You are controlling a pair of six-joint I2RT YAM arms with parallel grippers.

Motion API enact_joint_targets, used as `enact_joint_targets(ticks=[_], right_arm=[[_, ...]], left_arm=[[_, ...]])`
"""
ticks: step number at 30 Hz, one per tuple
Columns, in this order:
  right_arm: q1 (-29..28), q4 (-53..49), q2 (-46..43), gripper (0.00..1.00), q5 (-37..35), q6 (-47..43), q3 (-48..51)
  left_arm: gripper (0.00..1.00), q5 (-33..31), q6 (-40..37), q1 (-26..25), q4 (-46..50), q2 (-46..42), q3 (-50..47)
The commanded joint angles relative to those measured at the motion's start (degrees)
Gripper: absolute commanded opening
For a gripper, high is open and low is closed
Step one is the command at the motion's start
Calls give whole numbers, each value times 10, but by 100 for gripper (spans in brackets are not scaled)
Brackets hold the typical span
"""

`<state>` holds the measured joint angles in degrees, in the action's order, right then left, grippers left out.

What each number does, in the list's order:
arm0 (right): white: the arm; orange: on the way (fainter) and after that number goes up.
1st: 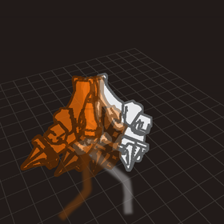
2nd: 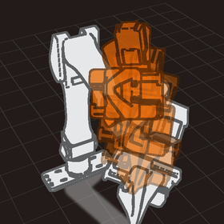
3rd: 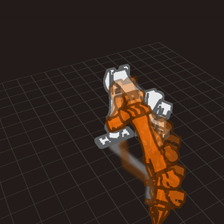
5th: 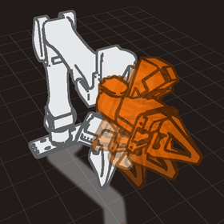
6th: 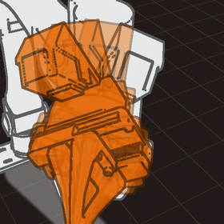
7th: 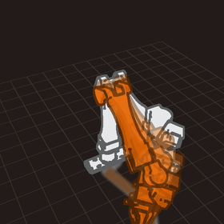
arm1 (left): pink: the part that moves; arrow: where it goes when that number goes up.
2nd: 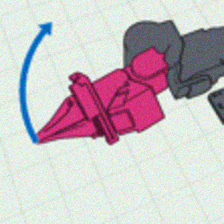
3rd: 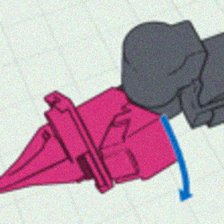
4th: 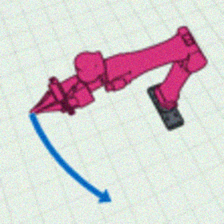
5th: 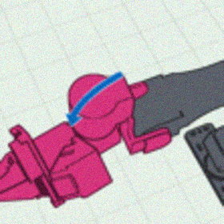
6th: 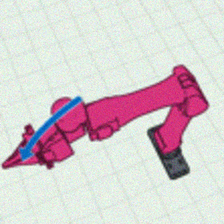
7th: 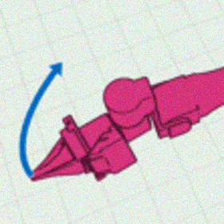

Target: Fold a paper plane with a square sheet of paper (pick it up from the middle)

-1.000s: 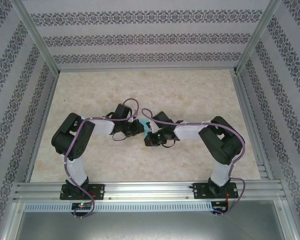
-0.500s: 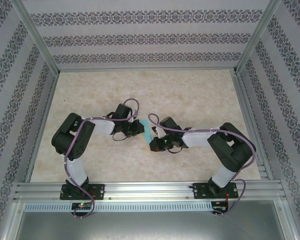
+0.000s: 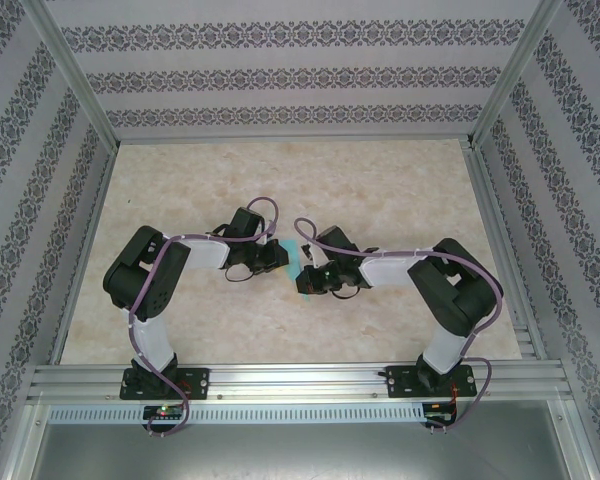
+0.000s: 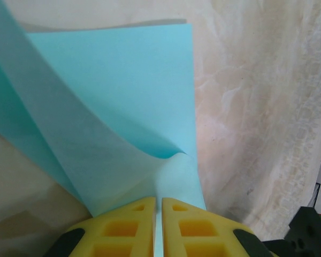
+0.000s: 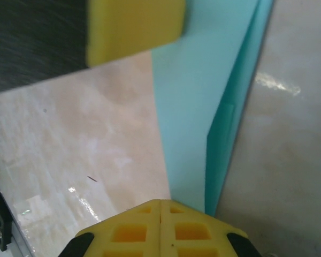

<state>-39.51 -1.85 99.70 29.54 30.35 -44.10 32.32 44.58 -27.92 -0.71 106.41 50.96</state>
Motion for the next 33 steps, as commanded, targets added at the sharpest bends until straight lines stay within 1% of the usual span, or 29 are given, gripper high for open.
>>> enact_joint_targets(ticks=[1, 6, 11, 15, 18, 21, 25, 30, 33], right_arm=[[-11, -1, 1, 5, 11, -4, 12], [-23, -24, -22, 4, 9, -7, 51], [-23, -48, -79, 4, -8, -7, 90], [-16, -57, -115, 6, -36, -9, 68], [-7, -35, -129, 7, -60, 7, 40], [-7, -15, -108, 8, -66, 17, 7], [-8, -13, -44, 7, -67, 25, -40], [-11, -23, 15, 6, -53, 25, -69], [-11, -33, 31, 6, -65, 25, -67]], left_arm=[[13, -35, -7, -1, 15, 17, -9], [13, -43, -5, 0, 16, 17, -12], [13, -40, -4, 0, 9, 20, -13], [13, -34, -5, 0, 6, 21, -12], [13, -29, -6, 0, 3, 20, -12], [13, -25, -7, -1, 5, 20, -11], [13, -20, -11, -1, 7, 19, -7], [13, -13, -18, 0, 12, 16, -1], [13, -9, -28, -1, 21, 13, 10]])
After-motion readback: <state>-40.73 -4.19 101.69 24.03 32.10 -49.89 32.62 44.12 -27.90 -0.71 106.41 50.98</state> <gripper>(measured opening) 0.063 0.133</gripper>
